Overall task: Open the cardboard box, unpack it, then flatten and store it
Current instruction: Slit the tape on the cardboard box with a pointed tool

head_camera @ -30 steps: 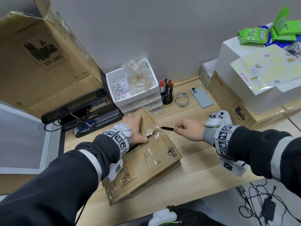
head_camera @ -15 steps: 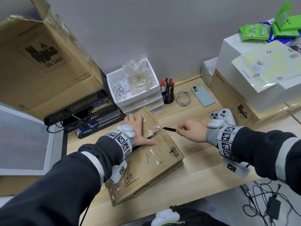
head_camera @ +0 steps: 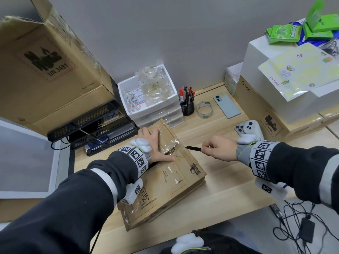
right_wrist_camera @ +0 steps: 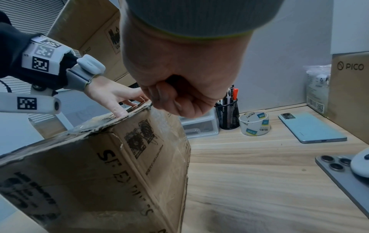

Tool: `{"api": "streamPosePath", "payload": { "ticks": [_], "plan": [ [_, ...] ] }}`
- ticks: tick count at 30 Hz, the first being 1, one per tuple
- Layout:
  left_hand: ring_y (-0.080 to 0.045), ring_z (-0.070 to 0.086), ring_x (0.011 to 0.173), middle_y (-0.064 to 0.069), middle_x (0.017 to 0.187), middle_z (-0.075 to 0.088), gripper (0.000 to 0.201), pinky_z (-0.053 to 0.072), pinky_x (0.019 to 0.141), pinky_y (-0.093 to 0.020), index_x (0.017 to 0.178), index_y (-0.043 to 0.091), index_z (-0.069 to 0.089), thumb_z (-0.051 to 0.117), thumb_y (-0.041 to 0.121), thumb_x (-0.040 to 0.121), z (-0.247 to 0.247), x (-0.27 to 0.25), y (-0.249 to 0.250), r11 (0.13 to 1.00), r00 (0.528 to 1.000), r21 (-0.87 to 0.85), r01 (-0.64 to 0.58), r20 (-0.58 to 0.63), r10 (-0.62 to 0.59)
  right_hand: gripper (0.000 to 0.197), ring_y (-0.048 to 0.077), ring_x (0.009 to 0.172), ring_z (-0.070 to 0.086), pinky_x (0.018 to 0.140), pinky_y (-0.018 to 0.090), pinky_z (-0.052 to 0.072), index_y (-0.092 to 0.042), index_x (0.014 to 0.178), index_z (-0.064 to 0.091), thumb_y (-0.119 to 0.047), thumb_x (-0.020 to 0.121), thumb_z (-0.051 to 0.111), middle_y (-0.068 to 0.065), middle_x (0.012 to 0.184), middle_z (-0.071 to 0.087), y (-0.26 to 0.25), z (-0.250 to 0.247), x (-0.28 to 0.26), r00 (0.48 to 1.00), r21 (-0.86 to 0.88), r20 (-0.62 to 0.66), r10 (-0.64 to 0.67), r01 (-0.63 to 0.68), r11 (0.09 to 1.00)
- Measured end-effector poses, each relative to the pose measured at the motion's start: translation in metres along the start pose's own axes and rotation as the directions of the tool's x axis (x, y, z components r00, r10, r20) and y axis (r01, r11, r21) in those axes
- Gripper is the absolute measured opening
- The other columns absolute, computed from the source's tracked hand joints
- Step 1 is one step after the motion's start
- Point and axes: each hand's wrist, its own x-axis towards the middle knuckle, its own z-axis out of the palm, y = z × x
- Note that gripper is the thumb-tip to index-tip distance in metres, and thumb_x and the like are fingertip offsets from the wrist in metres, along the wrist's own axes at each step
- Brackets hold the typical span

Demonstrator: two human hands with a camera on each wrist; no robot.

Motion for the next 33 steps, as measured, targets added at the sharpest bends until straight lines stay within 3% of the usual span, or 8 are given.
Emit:
{"api": "streamPosePath", "payload": {
  "ticks": [8, 12, 16, 20, 24, 27, 30, 33],
  "plan": [
    [-0.024, 0.046, 0.098, -0.009, 0.112, 0.044, 0.126, 0.046, 0.081, -0.036, 0.134, 0.019, 0.035, 0.058, 0.1, 0.04, -0.006, -0.001, 0.001, 1.0, 0.999, 0.013, -0.002, 0.034, 0.002, 0.034, 0.004, 0.039, 0.035, 0.048, 0.024, 0.033, -0.015, 0.062, 0.053, -0.029, 0.093, 0.052, -0.007, 0.048, 0.046, 0.016, -0.002, -0.006, 0.997, 0.035, 0.069, 0.022, -0.025, 0.999],
    [-0.023, 0.05, 0.095, -0.006, 0.111, 0.047, 0.125, 0.052, 0.081, -0.04, 0.134, 0.023, 0.035, 0.052, 0.101, 0.038, -0.012, 0.001, -0.004, 1.0, 0.998, -0.006, -0.012, 0.058, 0.012, 0.036, 0.012, 0.046, 0.044, 0.053, 0.027, 0.038, -0.018, 0.063, 0.053, -0.033, 0.096, 0.048, -0.003, 0.053, 0.055, 0.026, -0.006, -0.006, 0.997, 0.034, 0.041, 0.066, -0.067, 0.997],
    [-0.023, 0.052, 0.096, -0.005, 0.113, 0.047, 0.114, 0.055, 0.082, -0.042, 0.134, 0.026, 0.033, 0.063, 0.088, 0.043, -0.017, -0.002, -0.012, 1.0, 0.994, -0.008, -0.024, 0.105, 0.025, 0.044, 0.016, 0.046, 0.045, 0.055, 0.028, 0.04, -0.016, 0.07, 0.043, -0.049, 0.099, 0.038, 0.0, 0.057, 0.054, 0.021, 0.001, -0.001, 0.989, 0.178, -0.006, 0.148, -0.145, 0.973],
    [-0.024, 0.053, 0.096, -0.006, 0.112, 0.048, 0.108, 0.056, 0.081, -0.043, 0.128, 0.023, 0.034, 0.069, 0.078, 0.041, -0.018, -0.004, -0.009, 1.0, 0.993, 0.021, 0.019, 0.113, -0.022, 0.042, 0.018, 0.044, 0.045, 0.049, 0.027, 0.039, -0.017, 0.078, 0.04, -0.052, 0.087, 0.06, 0.002, 0.061, 0.049, 0.007, 0.02, 0.012, 0.98, 0.309, 0.074, 0.185, -0.199, 0.93],
    [-0.023, 0.055, 0.086, -0.007, 0.104, 0.05, 0.099, 0.058, 0.075, -0.041, 0.116, 0.022, 0.037, 0.066, 0.075, 0.038, -0.02, -0.005, -0.004, 0.999, 0.992, 0.033, 0.028, 0.123, -0.032, 0.063, 0.018, 0.048, 0.058, 0.047, 0.029, 0.047, -0.008, 0.097, 0.05, -0.061, 0.071, 0.072, 0.004, 0.072, 0.054, -0.01, 0.038, 0.032, 0.982, 0.346, 0.081, 0.17, -0.188, 0.919],
    [-0.023, 0.056, 0.082, -0.006, 0.102, 0.051, 0.097, 0.058, 0.072, -0.04, 0.114, 0.022, 0.035, 0.063, 0.077, 0.039, -0.021, -0.006, -0.006, 1.0, 0.992, 0.027, 0.002, 0.128, -0.005, 0.056, 0.016, 0.053, 0.058, 0.049, 0.03, 0.05, -0.012, 0.1, 0.047, -0.055, 0.074, 0.073, 0.002, 0.077, 0.058, -0.015, 0.045, 0.041, 0.982, 0.353, 0.059, 0.179, -0.188, 0.917],
    [-0.021, 0.056, 0.075, -0.006, 0.097, 0.052, 0.088, 0.054, 0.063, -0.034, 0.113, 0.021, 0.037, 0.068, 0.073, 0.049, -0.024, -0.009, -0.009, 0.999, 0.993, 0.031, -0.014, 0.12, 0.01, 0.045, 0.009, 0.058, 0.047, 0.054, 0.026, 0.038, -0.023, 0.087, 0.037, -0.053, 0.079, 0.069, -0.006, 0.073, 0.049, -0.016, 0.046, 0.043, 0.984, 0.286, 0.037, 0.176, -0.179, 0.941],
    [-0.02, 0.056, 0.071, -0.005, 0.093, 0.053, 0.086, 0.051, 0.06, -0.031, 0.114, 0.021, 0.037, 0.069, 0.073, 0.054, -0.026, -0.011, -0.012, 1.0, 0.993, 0.019, -0.013, 0.12, 0.01, 0.044, 0.014, 0.066, 0.05, 0.061, 0.03, 0.038, -0.018, 0.093, 0.04, -0.051, 0.082, 0.068, -0.005, 0.074, 0.051, -0.017, 0.042, 0.045, 0.983, 0.247, -0.01, 0.182, -0.174, 0.953]
  ]
}}
